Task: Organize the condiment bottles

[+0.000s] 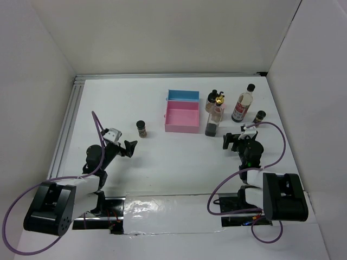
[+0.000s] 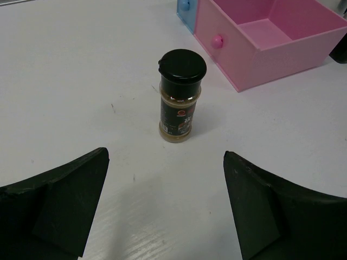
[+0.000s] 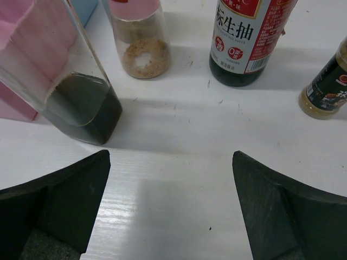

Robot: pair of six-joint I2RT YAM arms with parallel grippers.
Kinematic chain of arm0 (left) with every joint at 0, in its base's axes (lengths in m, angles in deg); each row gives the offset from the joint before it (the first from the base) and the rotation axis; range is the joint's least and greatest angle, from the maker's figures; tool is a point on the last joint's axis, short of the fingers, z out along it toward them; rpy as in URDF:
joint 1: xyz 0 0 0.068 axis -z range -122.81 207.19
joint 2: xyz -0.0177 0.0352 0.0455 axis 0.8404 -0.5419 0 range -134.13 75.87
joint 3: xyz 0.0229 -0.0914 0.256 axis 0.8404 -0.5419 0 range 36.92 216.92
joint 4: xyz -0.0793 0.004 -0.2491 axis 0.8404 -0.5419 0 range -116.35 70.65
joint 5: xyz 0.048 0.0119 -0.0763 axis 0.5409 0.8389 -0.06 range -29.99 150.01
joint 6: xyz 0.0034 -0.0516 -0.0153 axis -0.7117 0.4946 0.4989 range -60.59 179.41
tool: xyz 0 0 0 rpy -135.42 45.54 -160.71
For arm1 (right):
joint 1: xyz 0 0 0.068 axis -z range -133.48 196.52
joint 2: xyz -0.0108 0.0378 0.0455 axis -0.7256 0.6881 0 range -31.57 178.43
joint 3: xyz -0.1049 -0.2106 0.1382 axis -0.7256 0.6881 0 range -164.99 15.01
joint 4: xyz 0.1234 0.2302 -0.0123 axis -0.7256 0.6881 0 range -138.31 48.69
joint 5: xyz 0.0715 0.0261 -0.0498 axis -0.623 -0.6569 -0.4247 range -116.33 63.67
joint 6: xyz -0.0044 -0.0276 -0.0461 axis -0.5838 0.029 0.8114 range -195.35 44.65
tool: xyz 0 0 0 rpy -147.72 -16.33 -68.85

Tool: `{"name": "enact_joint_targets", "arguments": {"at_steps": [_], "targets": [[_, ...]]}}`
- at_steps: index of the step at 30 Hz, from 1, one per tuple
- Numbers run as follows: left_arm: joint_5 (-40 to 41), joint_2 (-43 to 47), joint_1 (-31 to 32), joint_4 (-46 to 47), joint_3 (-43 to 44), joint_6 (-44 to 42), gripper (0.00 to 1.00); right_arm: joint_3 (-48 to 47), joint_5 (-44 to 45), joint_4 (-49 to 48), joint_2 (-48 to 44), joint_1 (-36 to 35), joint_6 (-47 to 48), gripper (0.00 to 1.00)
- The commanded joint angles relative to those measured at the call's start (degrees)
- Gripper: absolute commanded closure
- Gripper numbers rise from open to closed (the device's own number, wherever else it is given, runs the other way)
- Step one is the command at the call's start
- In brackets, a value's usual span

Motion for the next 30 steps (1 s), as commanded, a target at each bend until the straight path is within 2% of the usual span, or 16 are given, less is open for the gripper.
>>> {"name": "enact_joint_targets", "arguments": {"at_steps": [1,3,7,9,10,13,21,25,28,29,30], "targets": [[-1.1,-0.1,0.0,3.7,-3.1,-1.9,0.01,0.5,0.1,-3.3,-0.5,0.0,-0.6,0.0],[-1.2,-0.1,0.0,3.7,-3.2,-2.0,0.01,-0.5,-0.1,-1.2,-1.2,0.2,-0.5,0.0],[-0.8,0.2,0.0,3.5,-3.2,-1.9,0.01,-3.9,-6.0,5.7,-2.9,0.6,1.9,0.0],[-2.0,3.9,0.1,-2.8,0.2,-2.5,0.01,-5.4,-7.7,9.7,-4.3,0.6,3.4,0.0],[-2.9,5.8,0.0,-14.2,4.4,-2.9,0.01,-5.8,-8.5,10.8,-5.2,0.6,3.6,0.0],[-5.7,11.7,0.1,-30.3,9.4,-4.0,0.01,-6.5,-8.2,14.9,-9.9,0.5,3.9,0.0],[-12.3,35.1,0.1,-44.7,7.7,-7.1,0.01,-9.9,-8.4,30.8,-25.6,-0.6,8.4,0.0],[-13.2,42.3,0.2,-50.3,8.8,-9.7,0.01,-12.7,-5.2,37.3,-32.8,-0.4,7.8,0.0],[-13.8,43.6,0.2,-52.1,12.9,-11.4,0.01,-19.0,-1.5,42.2,-36.1,-0.1,6.3,0.0],[-14.4,43.1,0.2,-52.7,14.2,-11.9,0.01,-20.7,2.6,43.2,-36.5,-0.1,4.9,0.0],[-15.0,41.7,0.3,-53.1,15.4,-12.5,0.01,-22.6,6.5,44.4,-36.6,-0.1,-1.1,0.0]]}}
